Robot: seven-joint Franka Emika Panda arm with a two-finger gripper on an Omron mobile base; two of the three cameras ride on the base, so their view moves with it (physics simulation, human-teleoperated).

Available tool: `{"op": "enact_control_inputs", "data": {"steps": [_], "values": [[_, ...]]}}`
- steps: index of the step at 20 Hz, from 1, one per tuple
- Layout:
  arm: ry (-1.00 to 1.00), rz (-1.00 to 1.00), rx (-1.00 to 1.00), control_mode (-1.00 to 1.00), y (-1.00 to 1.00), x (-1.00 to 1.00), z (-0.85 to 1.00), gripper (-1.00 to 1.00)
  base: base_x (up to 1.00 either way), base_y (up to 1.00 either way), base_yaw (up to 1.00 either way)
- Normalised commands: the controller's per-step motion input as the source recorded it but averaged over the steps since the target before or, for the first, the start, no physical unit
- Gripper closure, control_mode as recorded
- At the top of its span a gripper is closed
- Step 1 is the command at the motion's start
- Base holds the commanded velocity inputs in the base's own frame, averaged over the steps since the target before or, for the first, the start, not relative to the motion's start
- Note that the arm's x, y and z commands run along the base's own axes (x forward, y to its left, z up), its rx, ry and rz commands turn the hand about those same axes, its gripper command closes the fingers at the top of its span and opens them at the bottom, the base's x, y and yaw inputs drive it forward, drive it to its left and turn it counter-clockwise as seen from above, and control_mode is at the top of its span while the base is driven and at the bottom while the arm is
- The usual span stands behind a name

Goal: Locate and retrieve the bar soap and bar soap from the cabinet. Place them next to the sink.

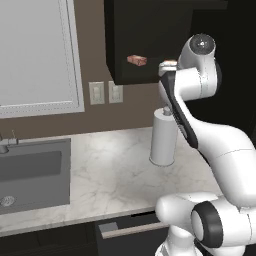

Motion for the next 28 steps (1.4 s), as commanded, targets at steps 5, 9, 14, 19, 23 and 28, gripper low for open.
{"op": "enact_control_inputs", "data": {"steps": [5, 9, 14, 19, 23, 28], "values": [[0.02, 0.0, -0.02, -1.0, -0.17, 0.47, 0.04, -1.0, 0.0, 0.0, 0.0], [0.03, 0.0, -0.03, -1.0, -0.11, 0.39, 0.04, -1.0, 0.0, 0.0, 0.0], [0.03, 0.0, -0.04, -1.0, 0.0, 0.25, 0.0, -1.0, 0.0, 0.0, 0.0], [0.0, 0.0, -0.01, -1.0, -0.05, 0.23, 0.0, -1.0, 0.0, 0.0, 0.0], [0.0, -0.02, 0.0, -1.0, -0.17, 0.25, -0.02, -1.0, 0.0, 0.0, 0.0], [0.0, 0.0, 0.0, -1.0, -0.1, 0.28, -0.04, -1.0, 0.0, 0.0, 0.0]]}}
